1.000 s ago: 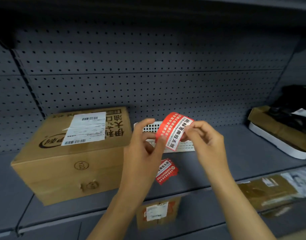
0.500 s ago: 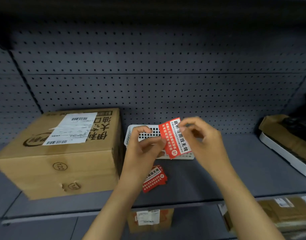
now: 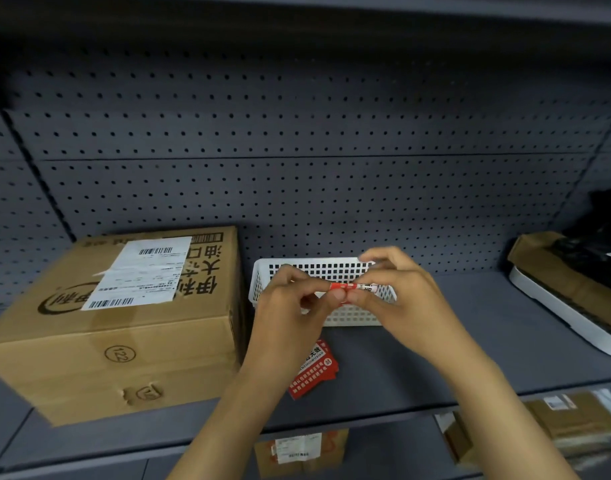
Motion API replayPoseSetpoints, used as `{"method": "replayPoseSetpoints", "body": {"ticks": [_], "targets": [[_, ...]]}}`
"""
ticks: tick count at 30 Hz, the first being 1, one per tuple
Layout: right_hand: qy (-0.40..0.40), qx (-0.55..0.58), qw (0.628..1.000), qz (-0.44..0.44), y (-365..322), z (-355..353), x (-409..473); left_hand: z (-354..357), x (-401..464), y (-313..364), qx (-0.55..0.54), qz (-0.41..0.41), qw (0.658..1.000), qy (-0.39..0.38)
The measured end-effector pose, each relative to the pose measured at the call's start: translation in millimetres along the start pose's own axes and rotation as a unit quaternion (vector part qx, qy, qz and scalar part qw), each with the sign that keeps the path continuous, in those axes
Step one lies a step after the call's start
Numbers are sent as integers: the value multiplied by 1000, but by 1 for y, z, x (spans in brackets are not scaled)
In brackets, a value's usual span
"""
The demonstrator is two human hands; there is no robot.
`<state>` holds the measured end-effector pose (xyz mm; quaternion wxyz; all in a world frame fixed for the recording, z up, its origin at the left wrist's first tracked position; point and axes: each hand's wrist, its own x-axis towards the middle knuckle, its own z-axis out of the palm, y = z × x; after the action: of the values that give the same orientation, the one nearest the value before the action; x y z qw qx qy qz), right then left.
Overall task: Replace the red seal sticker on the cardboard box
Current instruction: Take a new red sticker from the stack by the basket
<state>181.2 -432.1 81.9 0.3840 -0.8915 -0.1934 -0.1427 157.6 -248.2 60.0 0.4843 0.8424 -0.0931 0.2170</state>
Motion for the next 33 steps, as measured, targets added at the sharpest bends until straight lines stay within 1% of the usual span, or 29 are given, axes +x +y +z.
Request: {"method": "replayPoseSetpoints", "body": {"ticks": [2, 3, 5, 8, 11, 14, 16, 18, 19, 24, 26, 28, 30, 33], "targets": [[-20, 52, 998, 33, 1, 2, -1, 2, 1, -4, 30, 26, 999, 14], [-30, 67, 996, 46, 1, 3, -1, 4, 1, -4, 33, 25, 999, 16], [-36, 91, 994, 58, 3, 7, -1, 7, 2, -5, 24, -2, 1000, 12], [-17, 123, 989, 82, 8, 15, 1, 11, 7, -6, -13, -61, 998, -13], [-4, 173, 979, 104, 11, 21, 5, 13, 11, -7, -49, -84, 995, -18], [15, 195, 970, 142, 15, 26, 15, 15, 13, -9, -57, -95, 994, 19], [41, 197, 966, 161, 20, 28, 21, 14, 16, -12, -62, -123, 989, 52], [52, 175, 968, 172, 29, 29, 29, 12, 17, -15, -77, -153, 983, 65], [47, 155, 971, 174, 34, 31, 34, 11, 17, -17, -80, -155, 983, 63], [24, 37, 983, 179, 52, 48, 54, 10, 10, -29, -47, -127, 990, 36], [8, -11, 983, 185, 57, 55, 60, 12, 7, -36, -16, -114, 993, 20], [-5, -31, 981, 192, 60, 60, 65, 15, 3, -42, 27, -99, 995, -2], [-11, -34, 980, 194, 62, 66, 69, 19, -2, -47, 81, -92, 992, -37], [-17, -56, 980, 190, 65, 73, 72, 26, -12, -58, 160, -86, 977, -107]]}}
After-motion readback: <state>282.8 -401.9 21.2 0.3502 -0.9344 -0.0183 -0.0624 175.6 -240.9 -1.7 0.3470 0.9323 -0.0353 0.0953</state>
